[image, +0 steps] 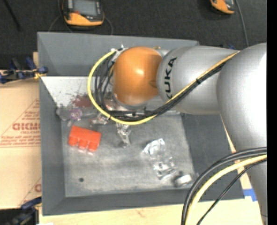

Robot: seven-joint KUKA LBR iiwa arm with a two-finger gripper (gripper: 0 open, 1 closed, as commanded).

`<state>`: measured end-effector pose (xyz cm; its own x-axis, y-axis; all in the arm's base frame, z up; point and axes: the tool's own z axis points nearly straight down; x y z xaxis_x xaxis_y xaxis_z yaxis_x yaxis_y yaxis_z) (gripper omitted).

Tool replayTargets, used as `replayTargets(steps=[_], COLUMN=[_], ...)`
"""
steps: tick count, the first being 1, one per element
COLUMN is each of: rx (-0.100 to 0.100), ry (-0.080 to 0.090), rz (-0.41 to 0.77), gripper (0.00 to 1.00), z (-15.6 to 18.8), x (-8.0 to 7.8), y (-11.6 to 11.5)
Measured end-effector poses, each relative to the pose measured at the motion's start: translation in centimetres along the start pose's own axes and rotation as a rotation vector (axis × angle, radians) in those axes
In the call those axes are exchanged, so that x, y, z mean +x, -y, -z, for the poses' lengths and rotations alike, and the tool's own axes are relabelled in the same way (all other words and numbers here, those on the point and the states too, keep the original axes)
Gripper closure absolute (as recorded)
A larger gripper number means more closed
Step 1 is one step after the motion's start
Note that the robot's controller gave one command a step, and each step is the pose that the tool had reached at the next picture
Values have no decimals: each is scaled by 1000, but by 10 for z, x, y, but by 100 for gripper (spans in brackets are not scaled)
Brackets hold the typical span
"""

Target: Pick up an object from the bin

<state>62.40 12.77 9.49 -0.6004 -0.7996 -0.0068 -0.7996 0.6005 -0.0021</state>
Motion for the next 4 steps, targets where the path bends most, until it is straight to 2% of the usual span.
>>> replayTargets(steps=[1,2,3,4], rx=[0,3,1,-1], ry=[3,-2,-4,-3], rz=[-109,-25,10,7], gripper=[0,0,0,100], z=[-11,-23,-23,-22], x=[-46,-43,-46,-47], y=[-45,-46,-61,-61])
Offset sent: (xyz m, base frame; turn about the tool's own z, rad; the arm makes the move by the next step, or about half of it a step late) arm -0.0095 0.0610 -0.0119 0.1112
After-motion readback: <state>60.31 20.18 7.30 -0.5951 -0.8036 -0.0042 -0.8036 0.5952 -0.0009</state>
